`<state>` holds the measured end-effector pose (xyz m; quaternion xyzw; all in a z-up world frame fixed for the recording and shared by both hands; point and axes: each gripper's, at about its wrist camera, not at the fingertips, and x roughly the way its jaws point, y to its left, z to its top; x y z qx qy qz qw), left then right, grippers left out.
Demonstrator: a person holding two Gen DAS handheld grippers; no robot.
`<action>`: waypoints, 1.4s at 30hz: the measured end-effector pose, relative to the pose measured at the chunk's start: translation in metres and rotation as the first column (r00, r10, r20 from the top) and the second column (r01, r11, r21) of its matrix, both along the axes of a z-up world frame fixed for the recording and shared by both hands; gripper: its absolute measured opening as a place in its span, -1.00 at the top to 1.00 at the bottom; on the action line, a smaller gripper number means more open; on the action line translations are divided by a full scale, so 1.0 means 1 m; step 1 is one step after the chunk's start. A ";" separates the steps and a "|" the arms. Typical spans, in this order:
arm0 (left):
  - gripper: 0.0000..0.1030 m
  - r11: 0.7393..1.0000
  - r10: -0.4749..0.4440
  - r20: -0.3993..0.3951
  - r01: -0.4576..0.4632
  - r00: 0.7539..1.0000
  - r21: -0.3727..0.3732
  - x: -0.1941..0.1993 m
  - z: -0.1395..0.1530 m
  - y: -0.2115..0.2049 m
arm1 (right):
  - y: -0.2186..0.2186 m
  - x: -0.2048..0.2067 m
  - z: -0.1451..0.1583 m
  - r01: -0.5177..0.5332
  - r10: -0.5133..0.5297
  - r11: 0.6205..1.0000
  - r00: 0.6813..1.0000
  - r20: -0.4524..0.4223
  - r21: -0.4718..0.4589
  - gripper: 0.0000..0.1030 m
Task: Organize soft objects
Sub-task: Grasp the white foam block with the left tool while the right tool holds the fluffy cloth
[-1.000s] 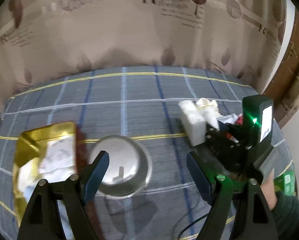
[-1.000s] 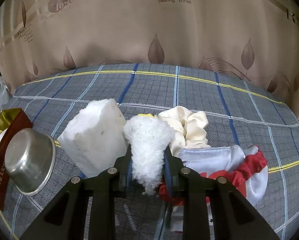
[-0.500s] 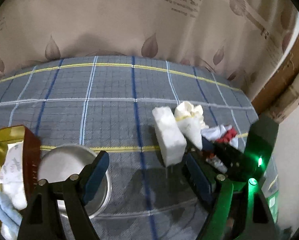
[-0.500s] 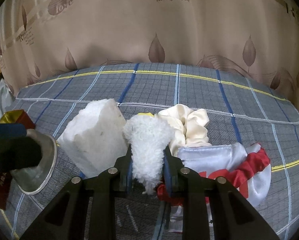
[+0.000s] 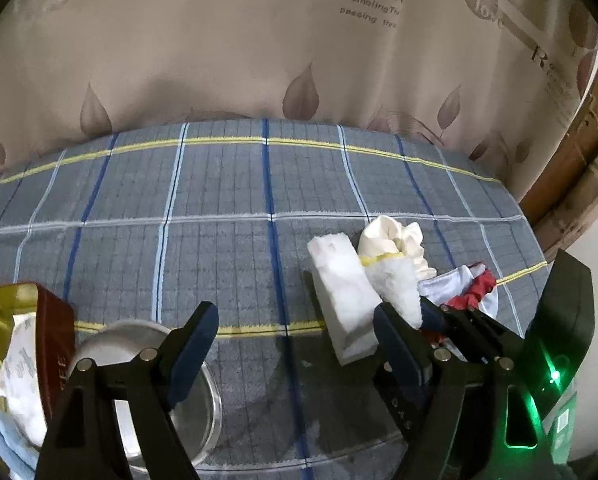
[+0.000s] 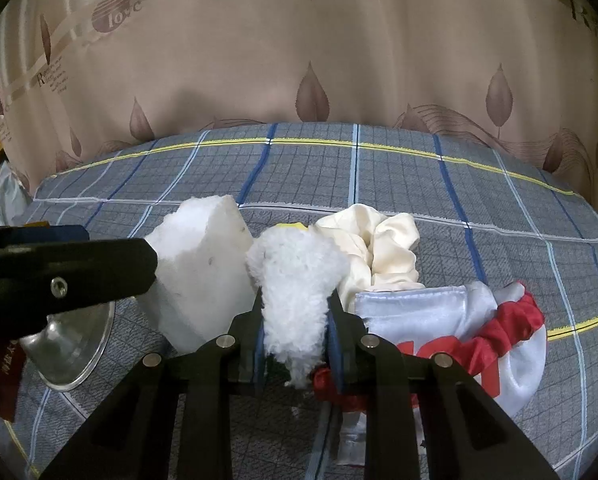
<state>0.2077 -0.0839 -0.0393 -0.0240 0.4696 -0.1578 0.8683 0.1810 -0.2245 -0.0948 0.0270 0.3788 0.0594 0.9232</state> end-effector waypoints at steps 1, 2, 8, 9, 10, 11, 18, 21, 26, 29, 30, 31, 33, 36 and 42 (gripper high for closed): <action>-0.60 1.000 0.001 0.007 -0.001 1.000 -0.001 0.000 0.000 0.001 | 0.000 -0.001 0.000 0.001 -0.001 1.000 1.000 0.000 0.002 0.56; -0.60 1.000 -0.002 0.010 0.002 1.000 -0.002 0.000 0.000 0.002 | 0.000 -0.001 0.000 0.002 -0.002 1.000 1.000 0.000 0.004 0.56; -0.62 1.000 -0.020 -0.001 0.020 1.000 -0.024 0.002 -0.005 0.004 | -0.003 -0.004 0.001 0.018 -0.018 1.000 1.000 0.007 0.013 0.58; -0.62 1.000 -0.023 0.002 0.023 1.000 -0.009 0.002 -0.005 0.003 | -0.003 -0.006 0.002 0.019 -0.019 1.000 1.000 0.009 0.013 0.59; -0.62 1.000 -0.026 0.006 0.026 1.000 0.001 0.001 -0.005 0.002 | -0.004 -0.008 0.003 0.018 -0.018 1.000 1.000 0.011 0.011 0.59; -0.62 1.000 -0.031 0.012 0.031 0.999 0.002 0.000 -0.004 0.002 | -0.004 -0.010 0.004 0.015 -0.015 1.000 1.000 0.015 0.010 0.59; -0.62 0.999 -0.029 0.007 0.029 1.000 0.024 -0.006 -0.001 -0.002 | -0.012 -0.025 0.009 0.026 -0.025 0.999 0.999 0.034 -0.032 0.60; -0.62 0.998 -0.039 0.016 0.038 0.999 0.058 -0.010 0.002 -0.007 | -0.019 -0.028 0.011 0.047 -0.045 0.998 0.998 0.045 -0.051 0.60; -0.62 0.997 -0.055 0.032 0.053 0.998 0.056 -0.021 0.010 -0.015 | -0.033 -0.032 0.011 0.071 -0.068 0.996 0.996 0.051 -0.057 0.60; -0.61 0.995 -0.073 0.042 0.070 0.996 0.074 -0.025 0.011 -0.021 | -0.038 -0.032 0.005 0.077 -0.076 0.996 0.997 0.033 -0.041 0.60; -0.61 0.993 -0.081 0.046 0.076 0.996 0.090 -0.027 0.009 -0.023 | -0.039 -0.033 0.005 0.079 -0.078 0.996 0.996 0.033 -0.032 0.60; -0.61 0.991 -0.091 0.048 0.085 0.995 0.101 -0.028 0.008 -0.026 | -0.041 -0.033 0.006 0.086 -0.085 0.996 0.996 0.037 -0.022 0.60; -0.61 0.988 -0.100 0.047 0.094 0.994 0.119 -0.031 0.004 -0.029 | -0.043 -0.033 0.005 0.088 -0.088 0.996 0.996 0.035 -0.010 0.60; -0.62 0.985 -0.113 0.049 0.106 0.992 0.134 -0.035 -0.001 -0.033 | -0.046 -0.036 0.007 0.099 -0.099 0.995 0.994 0.044 -0.003 0.60; -0.62 0.985 -0.118 0.031 0.113 0.992 0.132 -0.033 -0.007 -0.041 | -0.054 -0.036 0.006 0.115 -0.115 0.993 0.993 0.038 0.002 0.60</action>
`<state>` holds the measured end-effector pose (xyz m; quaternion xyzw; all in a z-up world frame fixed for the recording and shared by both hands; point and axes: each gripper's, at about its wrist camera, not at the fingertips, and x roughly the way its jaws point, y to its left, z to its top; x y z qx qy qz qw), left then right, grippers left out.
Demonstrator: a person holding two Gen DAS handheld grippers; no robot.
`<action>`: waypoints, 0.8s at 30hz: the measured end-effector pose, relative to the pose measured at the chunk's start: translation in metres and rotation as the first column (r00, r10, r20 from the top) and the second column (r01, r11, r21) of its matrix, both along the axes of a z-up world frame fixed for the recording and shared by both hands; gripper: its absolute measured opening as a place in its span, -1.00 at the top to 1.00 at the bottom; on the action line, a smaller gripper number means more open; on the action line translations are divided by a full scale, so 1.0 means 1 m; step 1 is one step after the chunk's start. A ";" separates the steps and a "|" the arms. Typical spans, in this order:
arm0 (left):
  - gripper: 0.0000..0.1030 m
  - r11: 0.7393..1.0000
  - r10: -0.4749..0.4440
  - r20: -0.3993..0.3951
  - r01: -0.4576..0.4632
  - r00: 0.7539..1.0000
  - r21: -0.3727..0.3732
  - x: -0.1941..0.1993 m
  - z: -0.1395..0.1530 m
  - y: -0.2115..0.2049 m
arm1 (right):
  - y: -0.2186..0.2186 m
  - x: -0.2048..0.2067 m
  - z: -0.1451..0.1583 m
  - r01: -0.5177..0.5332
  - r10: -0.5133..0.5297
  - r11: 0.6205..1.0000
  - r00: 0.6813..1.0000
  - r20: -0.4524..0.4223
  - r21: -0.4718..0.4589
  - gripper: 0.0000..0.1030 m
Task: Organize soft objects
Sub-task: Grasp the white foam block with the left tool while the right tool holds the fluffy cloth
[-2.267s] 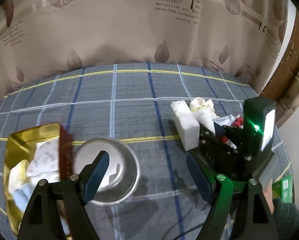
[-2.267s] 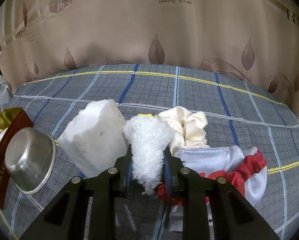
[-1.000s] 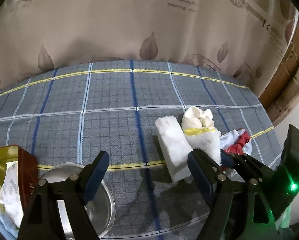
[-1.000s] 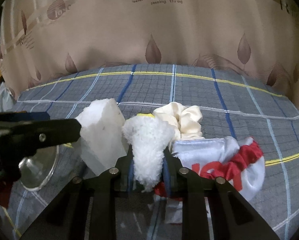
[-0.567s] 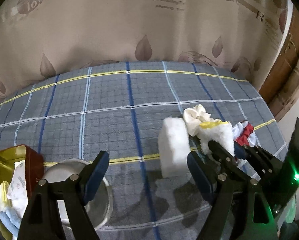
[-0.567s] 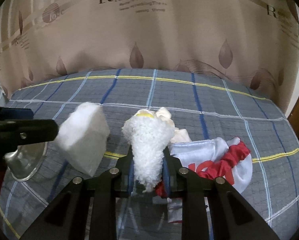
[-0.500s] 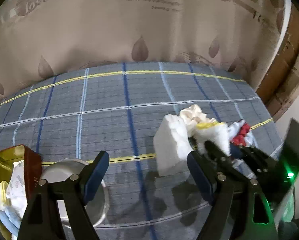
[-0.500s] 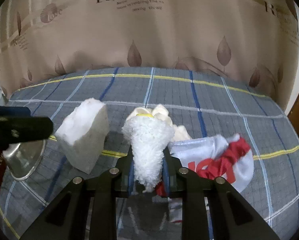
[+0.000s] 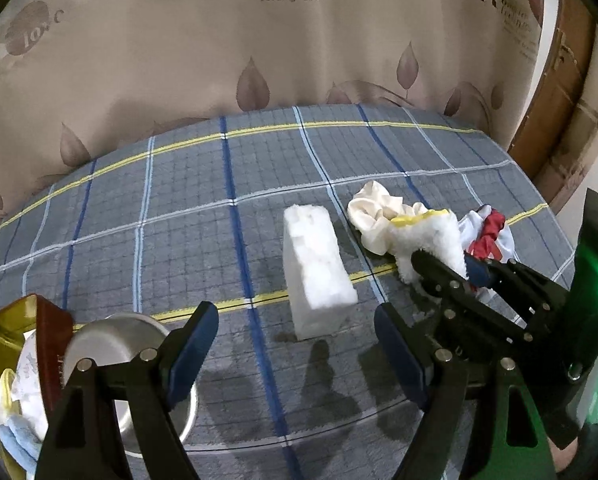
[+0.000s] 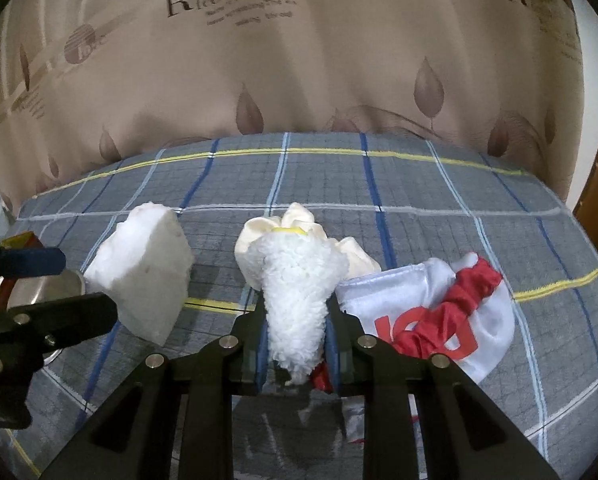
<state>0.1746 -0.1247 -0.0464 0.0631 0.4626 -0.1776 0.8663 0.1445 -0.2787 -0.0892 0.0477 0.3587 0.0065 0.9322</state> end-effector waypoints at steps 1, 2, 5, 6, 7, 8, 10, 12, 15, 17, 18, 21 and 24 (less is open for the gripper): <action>-0.62 1.000 0.006 -0.006 -0.006 1.000 0.000 0.003 -0.002 -0.003 | -0.002 0.001 -0.001 0.004 -0.004 1.000 1.000 -0.007 0.010 0.60; -0.62 1.000 0.012 -0.012 -0.012 1.000 0.000 0.006 -0.004 -0.004 | -0.003 0.002 -0.003 0.005 -0.004 1.000 1.000 -0.013 0.018 0.60; -0.62 0.999 0.031 -0.031 -0.031 0.999 -0.007 0.015 -0.010 -0.007 | -0.004 0.003 -0.004 0.003 -0.003 1.000 1.000 -0.021 0.029 0.60; -0.62 0.999 0.035 -0.036 -0.035 0.999 -0.012 0.018 -0.012 -0.008 | -0.004 0.004 -0.005 0.002 -0.001 0.999 1.000 -0.025 0.032 0.60; -0.62 0.999 0.039 -0.046 -0.040 0.998 -0.021 0.021 -0.014 -0.008 | -0.004 0.004 -0.005 0.001 0.000 0.999 1.000 -0.030 0.034 0.60; -0.62 0.999 0.044 -0.053 -0.046 0.998 -0.028 0.024 -0.016 -0.008 | -0.005 0.004 -0.006 0.001 0.001 0.999 1.000 -0.031 0.036 0.60; -0.58 0.998 0.053 -0.069 -0.056 0.996 -0.036 0.028 -0.020 -0.006 | -0.005 0.004 -0.006 0.000 0.001 0.999 0.999 -0.032 0.037 0.60; -0.42 0.997 0.063 -0.075 -0.065 0.995 -0.029 0.029 -0.023 -0.005 | -0.004 0.004 -0.006 -0.001 0.002 0.999 0.999 -0.033 0.032 0.60; 0.33 0.997 0.060 -0.107 -0.064 0.992 -0.035 0.031 -0.029 -0.002 | -0.003 0.005 -0.005 -0.002 0.002 1.000 0.999 -0.034 0.024 0.60; 0.47 0.995 0.053 -0.129 -0.064 0.990 -0.079 0.032 -0.029 0.001 | -0.002 0.005 -0.005 -0.003 0.004 1.000 0.999 -0.035 0.024 0.60; 0.48 0.994 0.057 -0.126 -0.067 0.990 -0.082 0.031 -0.028 0.002 | -0.002 0.005 -0.005 -0.001 0.002 1.000 0.999 -0.035 0.024 0.60; 0.48 0.997 0.056 -0.100 -0.060 0.993 -0.043 0.027 -0.024 0.001 | -0.002 0.005 -0.005 -0.002 0.003 1.000 0.999 -0.037 0.023 0.60; 0.48 0.997 0.046 -0.097 -0.051 0.994 -0.052 0.023 -0.022 0.002 | -0.001 0.006 -0.006 -0.006 0.007 1.000 0.999 -0.048 0.021 0.60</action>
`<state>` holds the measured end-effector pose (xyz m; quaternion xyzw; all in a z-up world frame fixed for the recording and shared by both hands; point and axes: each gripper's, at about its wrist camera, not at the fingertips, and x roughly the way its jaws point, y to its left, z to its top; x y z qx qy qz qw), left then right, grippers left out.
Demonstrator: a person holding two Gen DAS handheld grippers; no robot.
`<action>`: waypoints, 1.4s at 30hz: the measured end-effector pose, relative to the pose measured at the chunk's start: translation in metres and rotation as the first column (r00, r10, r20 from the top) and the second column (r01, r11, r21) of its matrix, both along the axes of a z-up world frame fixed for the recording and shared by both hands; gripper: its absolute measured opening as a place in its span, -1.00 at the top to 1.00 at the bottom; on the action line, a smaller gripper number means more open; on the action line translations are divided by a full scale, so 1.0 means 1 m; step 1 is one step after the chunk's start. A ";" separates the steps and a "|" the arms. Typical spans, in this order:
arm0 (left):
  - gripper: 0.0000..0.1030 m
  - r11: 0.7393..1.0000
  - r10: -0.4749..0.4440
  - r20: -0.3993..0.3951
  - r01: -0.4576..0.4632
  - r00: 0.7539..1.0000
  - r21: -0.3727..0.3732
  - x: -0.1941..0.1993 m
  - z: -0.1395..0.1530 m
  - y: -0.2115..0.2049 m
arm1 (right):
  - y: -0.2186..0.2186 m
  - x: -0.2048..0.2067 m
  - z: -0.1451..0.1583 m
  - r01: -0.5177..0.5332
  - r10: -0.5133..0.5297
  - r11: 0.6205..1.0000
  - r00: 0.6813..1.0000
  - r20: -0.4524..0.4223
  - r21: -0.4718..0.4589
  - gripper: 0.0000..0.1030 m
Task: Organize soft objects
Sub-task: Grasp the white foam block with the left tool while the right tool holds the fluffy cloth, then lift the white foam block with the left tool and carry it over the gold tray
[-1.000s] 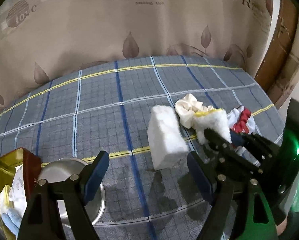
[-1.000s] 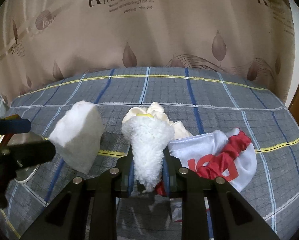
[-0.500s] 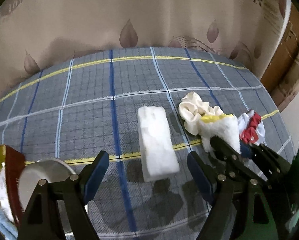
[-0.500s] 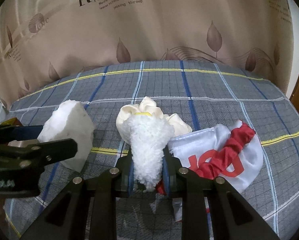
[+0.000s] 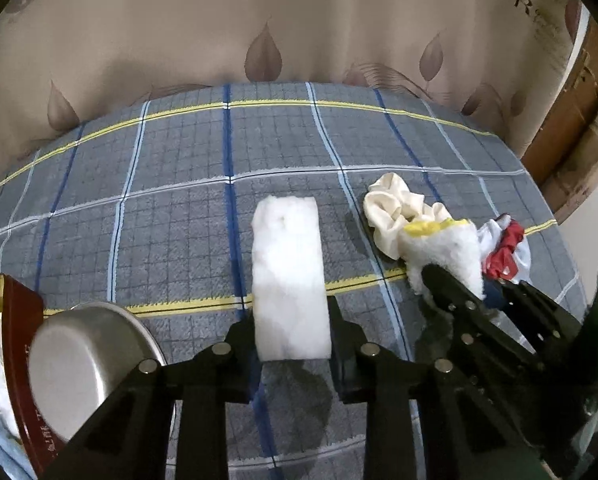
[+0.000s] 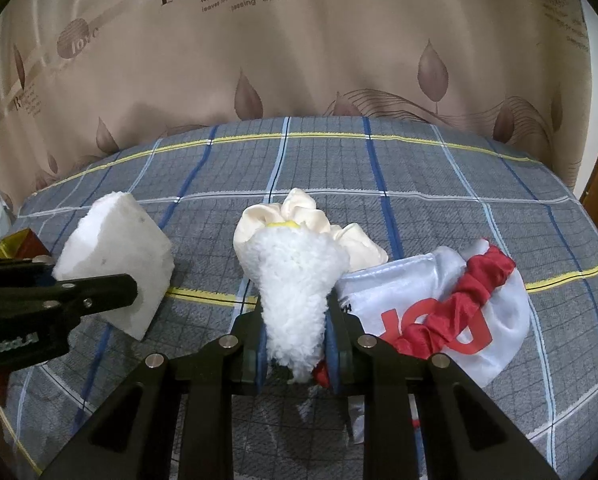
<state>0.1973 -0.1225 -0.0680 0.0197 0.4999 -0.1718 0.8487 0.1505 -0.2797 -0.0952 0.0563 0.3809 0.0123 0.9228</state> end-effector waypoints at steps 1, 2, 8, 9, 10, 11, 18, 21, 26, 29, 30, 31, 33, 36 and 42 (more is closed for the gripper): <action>0.48 1.000 -0.002 0.000 0.002 1.000 -0.002 -0.001 0.001 0.001 | 0.000 0.000 0.000 -0.001 0.001 1.000 1.000 0.000 -0.001 0.60; 0.48 1.000 -0.005 0.004 0.005 1.000 0.000 -0.003 0.003 0.001 | 0.000 0.000 0.000 -0.001 0.001 1.000 1.000 0.000 -0.001 0.60; 0.48 1.000 -0.009 0.026 0.009 1.000 0.018 -0.018 0.013 0.006 | 0.000 0.000 0.000 0.000 0.000 1.000 1.000 -0.002 -0.003 0.60; 0.48 1.000 -0.006 0.027 0.006 1.000 0.018 -0.021 0.014 0.008 | 0.000 0.000 -0.001 -0.003 0.003 1.000 1.000 -0.003 -0.004 0.60; 0.48 1.000 -0.004 0.024 0.004 1.000 0.014 -0.023 0.015 0.009 | 0.000 0.000 -0.001 -0.003 0.003 1.000 1.000 -0.005 -0.004 0.60; 0.48 1.000 -0.004 0.022 0.004 1.000 0.012 -0.025 0.016 0.010 | -0.001 0.000 -0.002 -0.002 0.002 1.000 1.000 -0.006 -0.004 0.60; 0.48 0.999 0.016 0.044 -0.018 0.999 0.041 -0.046 0.024 0.021 | -0.001 0.002 -0.004 -0.004 0.004 1.000 1.000 -0.016 -0.006 0.60; 0.48 0.998 0.030 0.055 -0.032 0.998 0.048 -0.056 0.030 0.031 | 0.000 0.003 -0.003 -0.004 0.004 1.000 1.000 -0.017 -0.009 0.60; 0.48 0.997 0.057 0.049 -0.060 0.997 0.043 -0.067 0.039 0.050 | 0.000 0.003 -0.003 -0.004 0.004 1.000 1.000 -0.017 -0.012 0.60; 0.48 0.995 0.088 0.046 -0.090 0.995 0.037 -0.072 0.045 0.067 | 0.000 0.004 -0.004 -0.005 0.004 1.000 1.000 -0.017 -0.017 0.60; 0.48 0.994 0.099 0.043 -0.100 0.994 0.033 -0.074 0.048 0.073 | 0.000 0.004 -0.004 -0.005 0.004 1.000 1.000 -0.017 -0.018 0.60; 0.48 0.994 0.107 0.042 -0.109 0.993 0.029 -0.075 0.049 0.078 | 0.000 0.004 -0.004 -0.005 0.004 1.000 1.000 -0.017 -0.020 0.60; 0.48 0.992 0.123 0.044 -0.124 0.991 0.022 -0.078 0.053 0.089 | 0.000 0.004 -0.004 -0.005 0.005 1.000 1.000 -0.017 -0.019 0.59; 0.48 0.988 0.152 0.058 -0.154 0.987 0.024 -0.085 0.059 0.108 | 0.000 0.004 -0.004 -0.005 0.004 1.000 1.000 -0.016 -0.023 0.59; 0.48 0.979 0.196 0.075 -0.200 0.978 0.044 -0.096 0.063 0.145 | 0.001 0.003 -0.004 -0.006 0.005 0.999 1.000 -0.014 -0.038 0.59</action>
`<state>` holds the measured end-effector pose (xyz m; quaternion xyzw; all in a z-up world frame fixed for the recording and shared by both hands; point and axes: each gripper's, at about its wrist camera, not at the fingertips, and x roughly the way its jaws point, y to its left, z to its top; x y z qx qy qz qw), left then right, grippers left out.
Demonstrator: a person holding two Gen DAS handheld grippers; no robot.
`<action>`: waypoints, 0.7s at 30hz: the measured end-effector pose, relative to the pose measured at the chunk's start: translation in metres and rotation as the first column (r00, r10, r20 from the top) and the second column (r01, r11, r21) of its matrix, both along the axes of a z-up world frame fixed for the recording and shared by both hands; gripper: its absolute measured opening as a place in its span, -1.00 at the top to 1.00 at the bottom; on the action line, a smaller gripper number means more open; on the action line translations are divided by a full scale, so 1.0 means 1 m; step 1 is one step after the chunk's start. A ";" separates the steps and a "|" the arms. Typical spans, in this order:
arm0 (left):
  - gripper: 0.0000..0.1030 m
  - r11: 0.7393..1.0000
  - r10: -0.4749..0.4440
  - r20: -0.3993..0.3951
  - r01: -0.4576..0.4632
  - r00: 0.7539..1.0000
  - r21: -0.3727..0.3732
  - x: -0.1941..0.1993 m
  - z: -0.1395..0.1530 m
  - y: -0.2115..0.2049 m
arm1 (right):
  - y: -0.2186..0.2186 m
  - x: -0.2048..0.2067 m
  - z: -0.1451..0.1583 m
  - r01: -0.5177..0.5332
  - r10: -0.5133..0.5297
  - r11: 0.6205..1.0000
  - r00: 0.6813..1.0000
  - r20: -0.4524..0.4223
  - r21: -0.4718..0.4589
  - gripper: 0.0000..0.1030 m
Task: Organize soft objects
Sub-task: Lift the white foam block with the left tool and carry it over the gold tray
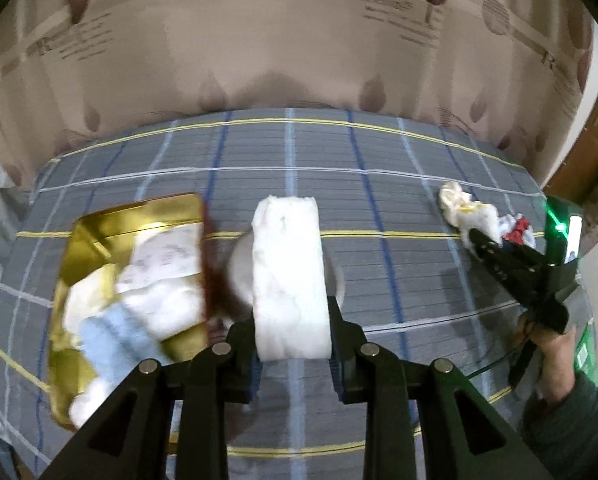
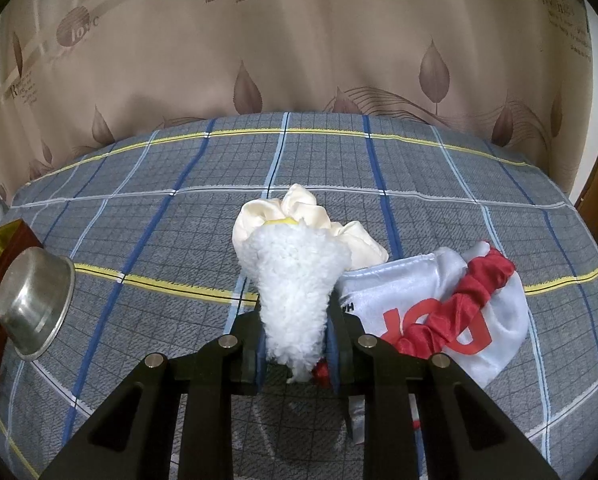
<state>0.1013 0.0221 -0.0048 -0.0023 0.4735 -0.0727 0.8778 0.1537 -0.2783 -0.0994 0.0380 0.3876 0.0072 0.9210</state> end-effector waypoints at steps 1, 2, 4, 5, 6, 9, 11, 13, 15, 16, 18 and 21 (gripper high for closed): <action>0.48 1.000 0.017 0.002 -0.017 1.000 0.002 -0.001 0.001 0.010 | 0.000 0.000 0.000 0.000 0.000 1.000 1.000 0.000 0.000 0.59; 0.48 1.000 0.027 0.003 -0.027 1.000 0.005 -0.002 0.001 0.016 | 0.000 0.000 0.000 0.000 0.000 1.000 1.000 0.000 0.001 0.59; 0.48 0.998 0.065 0.005 -0.065 0.998 0.017 -0.003 0.002 0.034 | 0.000 0.000 0.000 0.000 0.000 1.000 1.000 0.001 -0.001 0.59; 0.48 0.997 0.081 0.005 -0.081 0.997 0.020 -0.003 0.002 0.043 | 0.000 0.000 0.000 0.000 0.000 1.000 1.000 0.000 -0.002 0.59; 0.48 0.995 0.101 0.004 -0.101 0.995 0.025 -0.002 0.003 0.053 | 0.000 0.000 0.000 0.000 0.000 1.000 1.000 0.000 -0.002 0.59; 0.48 0.989 0.148 0.004 -0.148 0.989 0.029 0.000 0.004 0.076 | 0.000 0.000 0.000 0.001 -0.001 1.000 1.000 0.000 -0.005 0.59; 0.48 0.984 0.175 0.002 -0.175 0.985 0.036 0.004 0.004 0.091 | 0.000 0.000 0.000 0.000 0.000 1.000 1.000 0.000 -0.005 0.59; 0.48 0.978 0.202 0.004 -0.202 0.979 0.047 0.008 0.002 0.105 | -0.001 0.000 0.000 0.001 -0.001 1.000 1.000 0.002 -0.007 0.59; 0.48 0.974 0.218 -0.003 -0.218 0.976 0.054 0.012 0.000 0.115 | 0.000 -0.001 0.000 0.002 -0.002 1.000 1.000 0.003 -0.008 0.59; 0.48 0.972 0.230 -0.008 -0.230 0.973 0.054 0.014 -0.002 0.121 | 0.000 -0.001 0.000 0.003 -0.003 1.000 1.000 0.003 -0.009 0.59; 0.48 0.971 0.234 -0.019 -0.233 0.972 0.052 0.018 -0.005 0.128 | 0.000 0.000 0.000 0.002 -0.002 1.000 1.000 0.004 -0.009 0.58; 0.48 0.971 0.237 -0.031 -0.235 0.971 0.051 0.024 -0.010 0.136 | 0.000 -0.001 0.000 0.002 -0.002 1.000 1.000 0.004 -0.011 0.59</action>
